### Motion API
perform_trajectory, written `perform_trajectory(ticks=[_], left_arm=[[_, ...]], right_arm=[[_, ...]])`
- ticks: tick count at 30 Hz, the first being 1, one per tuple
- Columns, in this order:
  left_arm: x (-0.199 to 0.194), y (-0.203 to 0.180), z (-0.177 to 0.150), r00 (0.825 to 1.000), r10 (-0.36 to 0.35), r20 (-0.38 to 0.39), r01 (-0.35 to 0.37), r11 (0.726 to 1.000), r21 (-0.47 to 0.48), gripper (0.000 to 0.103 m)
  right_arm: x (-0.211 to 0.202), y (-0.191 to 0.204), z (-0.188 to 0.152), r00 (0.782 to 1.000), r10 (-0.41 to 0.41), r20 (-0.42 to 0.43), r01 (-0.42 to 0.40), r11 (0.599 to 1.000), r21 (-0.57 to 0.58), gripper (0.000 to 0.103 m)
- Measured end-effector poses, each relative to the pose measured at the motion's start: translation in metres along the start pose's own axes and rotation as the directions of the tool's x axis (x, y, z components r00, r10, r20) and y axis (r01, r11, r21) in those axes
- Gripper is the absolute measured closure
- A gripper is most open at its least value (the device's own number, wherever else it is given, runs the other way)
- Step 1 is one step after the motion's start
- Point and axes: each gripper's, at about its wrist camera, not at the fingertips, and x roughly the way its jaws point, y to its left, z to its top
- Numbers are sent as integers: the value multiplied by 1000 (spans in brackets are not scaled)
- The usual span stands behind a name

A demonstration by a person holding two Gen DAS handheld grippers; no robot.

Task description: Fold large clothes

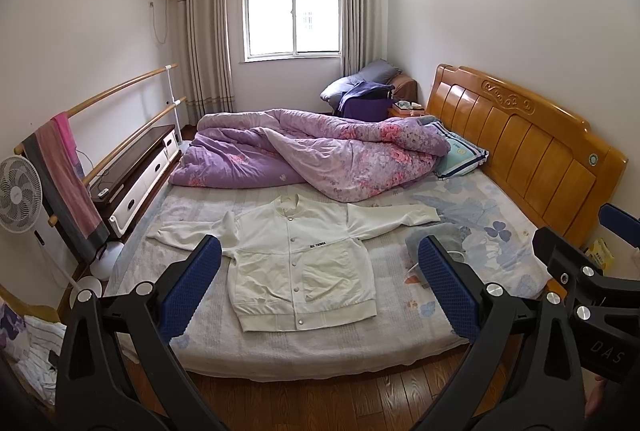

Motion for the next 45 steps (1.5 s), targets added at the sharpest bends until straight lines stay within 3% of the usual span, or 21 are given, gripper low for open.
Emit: perform_trajectory(ticks=[15, 30, 39, 45], left_arm=[[20, -6, -4, 999, 31, -18, -32, 999, -23, 5], [60, -2, -3, 992, 67, -109, -73, 996, -53, 5], [133, 19, 19, 989, 41, -141, -51, 996, -71, 5], [216, 54, 41, 980, 0, -198, -11, 998, -55, 5]], right_arm=[[14, -7, 2, 999, 31, -14, -31, 999, -18, 7], [51, -2, 1, 993, 75, -93, -78, 996, -35, 7], [117, 19, 20, 988, 49, -148, -57, 997, -47, 7], [181, 46, 40, 983, 17, -184, -22, 999, -29, 7]])
